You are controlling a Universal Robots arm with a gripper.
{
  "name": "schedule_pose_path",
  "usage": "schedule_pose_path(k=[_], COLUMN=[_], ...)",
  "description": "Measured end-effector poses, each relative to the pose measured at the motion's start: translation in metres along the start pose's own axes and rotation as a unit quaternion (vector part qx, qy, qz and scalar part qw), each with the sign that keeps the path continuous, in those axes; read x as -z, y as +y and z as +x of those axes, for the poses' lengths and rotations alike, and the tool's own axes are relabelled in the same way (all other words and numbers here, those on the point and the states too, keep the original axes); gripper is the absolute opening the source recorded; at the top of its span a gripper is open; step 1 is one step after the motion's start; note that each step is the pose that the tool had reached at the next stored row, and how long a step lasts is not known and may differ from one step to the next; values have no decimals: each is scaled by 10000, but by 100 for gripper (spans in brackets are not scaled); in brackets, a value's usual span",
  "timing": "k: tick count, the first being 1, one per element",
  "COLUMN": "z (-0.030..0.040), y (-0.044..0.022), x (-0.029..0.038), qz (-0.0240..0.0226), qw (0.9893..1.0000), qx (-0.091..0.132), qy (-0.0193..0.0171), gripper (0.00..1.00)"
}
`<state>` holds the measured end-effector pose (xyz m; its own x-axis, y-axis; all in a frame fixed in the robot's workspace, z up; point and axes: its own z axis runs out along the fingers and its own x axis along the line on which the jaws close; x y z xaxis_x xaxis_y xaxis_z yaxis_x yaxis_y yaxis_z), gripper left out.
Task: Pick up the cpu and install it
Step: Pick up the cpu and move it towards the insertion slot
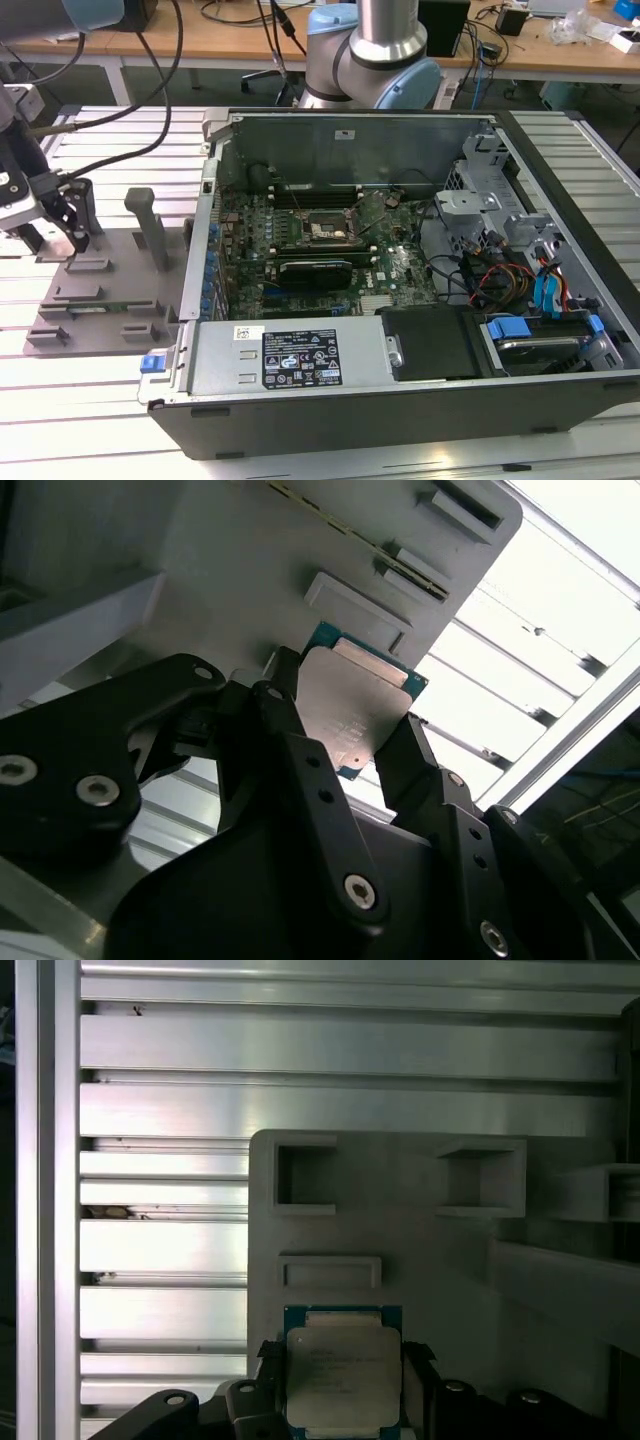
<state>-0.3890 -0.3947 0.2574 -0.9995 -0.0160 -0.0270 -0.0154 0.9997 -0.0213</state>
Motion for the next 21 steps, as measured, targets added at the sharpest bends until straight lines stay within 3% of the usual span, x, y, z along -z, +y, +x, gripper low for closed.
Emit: schedule_pose_path(k=[15, 20, 21], z=[-5, -7, -8], y=[2, 2, 2], x=[176, 251, 293], qz=[35, 48, 51], qw=[10000, 10000, 10000], qx=[1, 1, 2], qy=[0, 1, 1], gripper=[55, 55, 55])
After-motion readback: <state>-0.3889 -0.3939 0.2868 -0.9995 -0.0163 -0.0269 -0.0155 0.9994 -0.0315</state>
